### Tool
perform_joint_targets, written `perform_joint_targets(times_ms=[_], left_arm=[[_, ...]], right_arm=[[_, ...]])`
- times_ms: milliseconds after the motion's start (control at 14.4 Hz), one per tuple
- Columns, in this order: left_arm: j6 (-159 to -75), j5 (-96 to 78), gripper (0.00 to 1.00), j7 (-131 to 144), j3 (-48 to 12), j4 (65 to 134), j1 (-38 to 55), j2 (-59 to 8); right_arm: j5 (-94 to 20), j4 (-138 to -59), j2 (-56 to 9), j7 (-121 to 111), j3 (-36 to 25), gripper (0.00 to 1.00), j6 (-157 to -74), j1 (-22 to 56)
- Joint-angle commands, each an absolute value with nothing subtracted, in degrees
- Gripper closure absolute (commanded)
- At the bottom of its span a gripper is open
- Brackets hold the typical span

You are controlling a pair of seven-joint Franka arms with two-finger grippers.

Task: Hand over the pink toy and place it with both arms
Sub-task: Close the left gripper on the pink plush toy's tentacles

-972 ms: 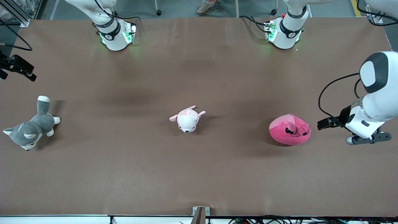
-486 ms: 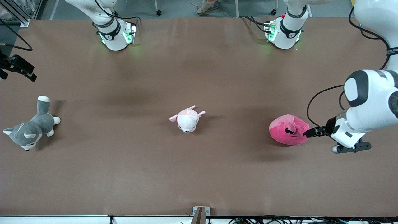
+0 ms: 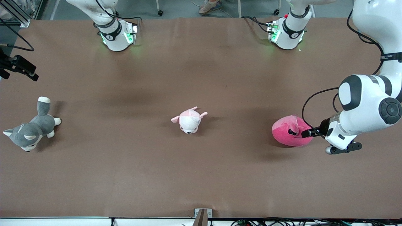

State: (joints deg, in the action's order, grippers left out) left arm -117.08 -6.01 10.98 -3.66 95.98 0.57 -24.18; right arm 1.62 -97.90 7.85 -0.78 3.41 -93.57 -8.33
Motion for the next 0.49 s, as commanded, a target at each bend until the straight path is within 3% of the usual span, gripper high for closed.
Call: perform_joint_targets(times_ms=[0,208,417], left_arm=[[-117.95,-6.86,0.44,11.16,-3.78,97.64,0.44,-23.47],[-117.43,-6.86,0.81,11.34,-3.78,97.91,0.35,-23.12],[-116.20,-6.86,0.99,13.09,-3.95,97.82,0.44,-22.15]], right_arm=[[1.49,-99.58,9.40,-1.58,4.04,0.00,-93.08,-9.40],[1.49,-99.67,9.32,-1.49,4.04,0.00,-91.41,-9.23],[1.49,-99.67,9.32,-1.49,4.04,0.00,-90.70,-9.14]])
